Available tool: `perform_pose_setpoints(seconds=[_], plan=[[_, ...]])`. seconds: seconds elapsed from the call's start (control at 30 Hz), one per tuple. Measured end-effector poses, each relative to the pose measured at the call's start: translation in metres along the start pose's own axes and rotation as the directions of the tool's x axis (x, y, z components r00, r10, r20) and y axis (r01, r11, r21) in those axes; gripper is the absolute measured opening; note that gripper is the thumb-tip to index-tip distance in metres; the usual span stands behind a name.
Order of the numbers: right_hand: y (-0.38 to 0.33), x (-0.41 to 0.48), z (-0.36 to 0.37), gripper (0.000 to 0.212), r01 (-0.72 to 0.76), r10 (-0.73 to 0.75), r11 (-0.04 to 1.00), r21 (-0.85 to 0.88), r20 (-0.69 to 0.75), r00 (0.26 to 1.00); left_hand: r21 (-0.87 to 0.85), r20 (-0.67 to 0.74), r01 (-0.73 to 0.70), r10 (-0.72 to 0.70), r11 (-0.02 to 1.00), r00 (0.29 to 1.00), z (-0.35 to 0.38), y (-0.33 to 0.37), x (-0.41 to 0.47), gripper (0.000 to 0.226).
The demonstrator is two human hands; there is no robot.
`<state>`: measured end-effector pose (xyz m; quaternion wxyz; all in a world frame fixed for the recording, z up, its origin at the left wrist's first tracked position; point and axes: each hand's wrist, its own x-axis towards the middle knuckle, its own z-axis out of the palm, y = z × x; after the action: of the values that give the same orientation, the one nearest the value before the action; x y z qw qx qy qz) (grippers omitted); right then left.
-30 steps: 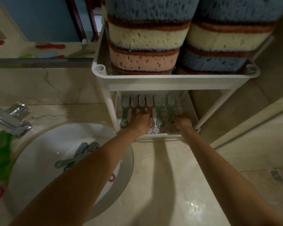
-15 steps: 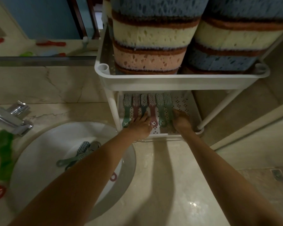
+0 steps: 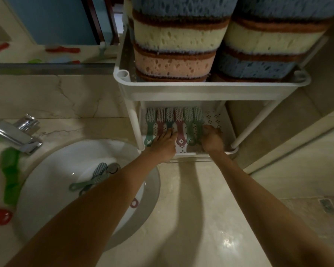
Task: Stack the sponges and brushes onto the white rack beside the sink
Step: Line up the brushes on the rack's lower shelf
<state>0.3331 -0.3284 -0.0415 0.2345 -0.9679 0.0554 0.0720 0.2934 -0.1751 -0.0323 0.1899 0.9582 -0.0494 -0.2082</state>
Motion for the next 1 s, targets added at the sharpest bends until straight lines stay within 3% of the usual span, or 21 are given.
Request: perform_pose_setpoints(seconds=[0.1, 0.27, 0.37, 0.47, 0.6, 0.7, 0.8, 0.93, 1.0], plan=[[-0.009, -0.024, -0.009, 0.029, 0.023, 0.012, 0.971, 0.239, -0.144, 0.989, -0.101, -0.103, 0.001, -0.011, 0.995, 0.995, -0.007, 0.010, -0.019, 0.063], [-0.030, -0.084, -0.010, 0.029, 0.153, -0.040, 0.892, 0.425, -0.263, 0.964, -0.448, -0.306, -0.014, -0.138, 0.894, 0.942, -0.017, 0.021, -0.081, 0.037], [-0.044, -0.124, 0.012, 0.028, 0.135, -0.061, 0.833, 0.537, -0.154, 0.986, -0.687, -0.331, 0.036, -0.356, 0.726, 0.874, -0.006, 0.001, -0.139, 0.029], [-0.062, -0.167, 0.043, 0.028, 0.168, -0.191, 0.814, 0.556, -0.016, 0.981, -0.754, -0.306, 0.154, -0.548, 0.639, 0.779, 0.024, -0.029, -0.190, 0.023], [-0.085, -0.223, 0.081, 0.025, 0.174, -0.323, 0.812, 0.558, 0.180, 0.929, -0.788, -0.245, 0.268, -0.682, 0.554, 0.689, 0.063, -0.068, -0.241, 0.020], [-0.097, -0.256, 0.103, 0.027, 0.206, -0.409, 0.821, 0.532, 0.297, 0.863, -0.776, -0.221, 0.341, -0.736, 0.530, 0.640, 0.081, -0.097, -0.274, 0.023], [-0.110, -0.280, 0.121, 0.031, 0.356, -0.507, 0.843, 0.404, 0.372, 0.777, -0.804, -0.190, 0.378, -0.801, 0.459, 0.568, 0.086, -0.125, -0.300, 0.024], [-0.136, -0.307, 0.146, 0.038, 0.591, -0.629, 0.760, 0.271, 0.535, 0.564, -0.834, -0.145, 0.423, -0.881, 0.354, 0.451, 0.083, -0.165, -0.332, 0.024], [-0.155, -0.318, 0.158, 0.044, 0.690, -0.670, 0.683, 0.238, 0.580, 0.463, -0.826, -0.150, 0.437, -0.886, 0.356, 0.438, 0.084, -0.191, -0.348, 0.025]])
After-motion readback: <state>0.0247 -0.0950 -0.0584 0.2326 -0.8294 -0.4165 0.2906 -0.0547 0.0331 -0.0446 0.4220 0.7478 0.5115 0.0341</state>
